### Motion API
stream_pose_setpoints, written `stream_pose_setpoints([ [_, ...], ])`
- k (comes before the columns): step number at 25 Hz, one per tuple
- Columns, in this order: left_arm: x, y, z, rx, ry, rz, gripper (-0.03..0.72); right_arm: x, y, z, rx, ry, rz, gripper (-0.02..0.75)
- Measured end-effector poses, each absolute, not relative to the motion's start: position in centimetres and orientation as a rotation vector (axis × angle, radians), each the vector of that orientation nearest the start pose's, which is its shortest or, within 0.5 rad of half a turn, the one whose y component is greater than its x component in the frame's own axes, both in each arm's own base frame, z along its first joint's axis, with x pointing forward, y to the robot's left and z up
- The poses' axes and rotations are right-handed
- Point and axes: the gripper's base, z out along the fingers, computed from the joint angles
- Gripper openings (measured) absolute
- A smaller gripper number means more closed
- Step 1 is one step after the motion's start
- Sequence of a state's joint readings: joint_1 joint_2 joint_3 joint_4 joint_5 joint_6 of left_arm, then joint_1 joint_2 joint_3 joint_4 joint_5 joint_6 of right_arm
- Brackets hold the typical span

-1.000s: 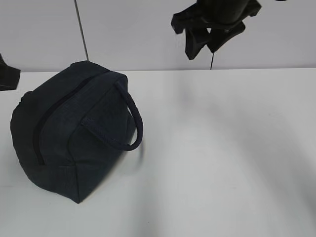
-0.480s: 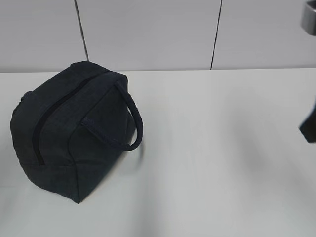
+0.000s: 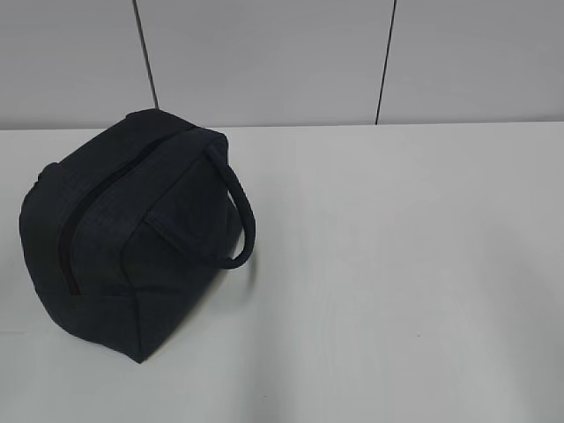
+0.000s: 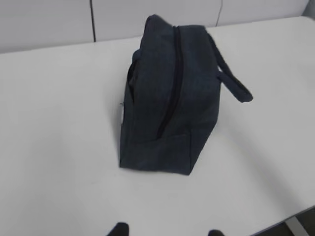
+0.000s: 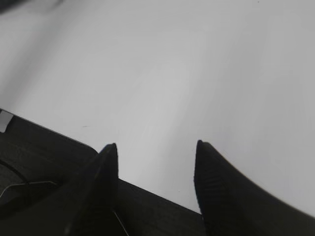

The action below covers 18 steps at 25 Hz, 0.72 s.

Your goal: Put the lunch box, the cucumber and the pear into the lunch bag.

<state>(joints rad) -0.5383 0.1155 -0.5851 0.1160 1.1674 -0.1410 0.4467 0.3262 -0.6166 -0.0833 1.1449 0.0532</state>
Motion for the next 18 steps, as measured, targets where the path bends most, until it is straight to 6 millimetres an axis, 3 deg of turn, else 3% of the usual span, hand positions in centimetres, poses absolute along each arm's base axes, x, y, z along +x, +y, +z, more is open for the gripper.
stream_pose_setpoints([
  [4, -1.0, 1.5, 28.3, 0.44, 2.05, -0.284, 0.301, 1.5, -0.1, 28.3, -0.442, 2.229, 0.155, 0.396],
  [7, -0.8, 1.2, 28.2, 0.452, 2.021, -0.294, 0.299, 0.7, -0.5, 27.3, -0.432, 2.196, 0.153, 0.395],
  [18, -0.8, 1.1, 28.0, 0.517, 2.001, -0.275, 0.276, -0.2, -1.1, 27.1, -0.495, 2.101, 0.119, 0.395],
])
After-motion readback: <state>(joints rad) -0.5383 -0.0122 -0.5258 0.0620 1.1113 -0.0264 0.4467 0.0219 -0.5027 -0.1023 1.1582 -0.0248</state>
